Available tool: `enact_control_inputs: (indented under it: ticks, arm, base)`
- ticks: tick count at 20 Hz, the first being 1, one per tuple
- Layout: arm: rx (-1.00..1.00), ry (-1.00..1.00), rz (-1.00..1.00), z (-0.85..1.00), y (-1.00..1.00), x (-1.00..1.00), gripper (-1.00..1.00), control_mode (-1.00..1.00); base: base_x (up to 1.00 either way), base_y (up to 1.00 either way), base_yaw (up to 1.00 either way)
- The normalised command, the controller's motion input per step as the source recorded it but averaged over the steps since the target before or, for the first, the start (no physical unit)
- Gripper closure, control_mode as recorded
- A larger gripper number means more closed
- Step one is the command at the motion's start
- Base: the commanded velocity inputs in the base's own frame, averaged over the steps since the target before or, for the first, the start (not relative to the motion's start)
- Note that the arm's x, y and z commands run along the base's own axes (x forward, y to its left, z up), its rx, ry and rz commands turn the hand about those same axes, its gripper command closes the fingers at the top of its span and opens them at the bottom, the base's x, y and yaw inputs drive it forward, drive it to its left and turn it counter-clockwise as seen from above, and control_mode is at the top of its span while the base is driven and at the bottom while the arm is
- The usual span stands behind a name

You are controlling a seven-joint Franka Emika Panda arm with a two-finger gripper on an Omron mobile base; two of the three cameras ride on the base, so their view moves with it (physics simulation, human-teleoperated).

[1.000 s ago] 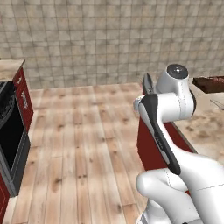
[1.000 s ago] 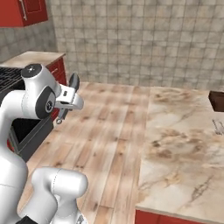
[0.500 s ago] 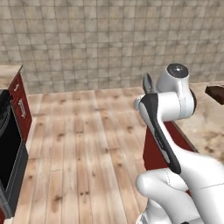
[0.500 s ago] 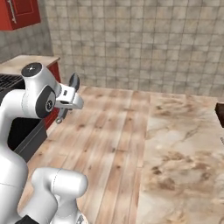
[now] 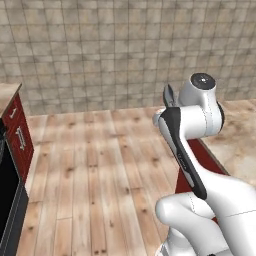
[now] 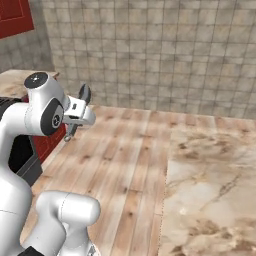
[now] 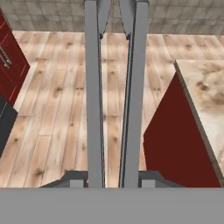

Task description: Take the tongs from the drawer on the right and place them on the dining counter next to the tray containing the kebab skewer.

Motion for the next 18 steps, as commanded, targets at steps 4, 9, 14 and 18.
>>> enact_control_inputs:
  ticks: [4, 9, 14, 18]
  arm:
    - [0.00, 0.00, 0.00, 0.00, 0.00, 0.00, 1.00, 1.00]
    - [0.00, 0.00, 0.00, 0.00, 0.00, 0.00, 1.00, 1.00]
    - [0.00, 0.00, 0.00, 0.00, 0.00, 0.00, 1.00, 1.00]
    - [0.00, 0.00, 0.00, 0.00, 0.00, 0.00, 1.00, 1.00]
  base:
    - [0.84, 0.23, 0.00]
    - [0.88, 0.22, 0.00]
    - [0.90, 0.18, -0.01]
    - [0.88, 0.14, -0.04]
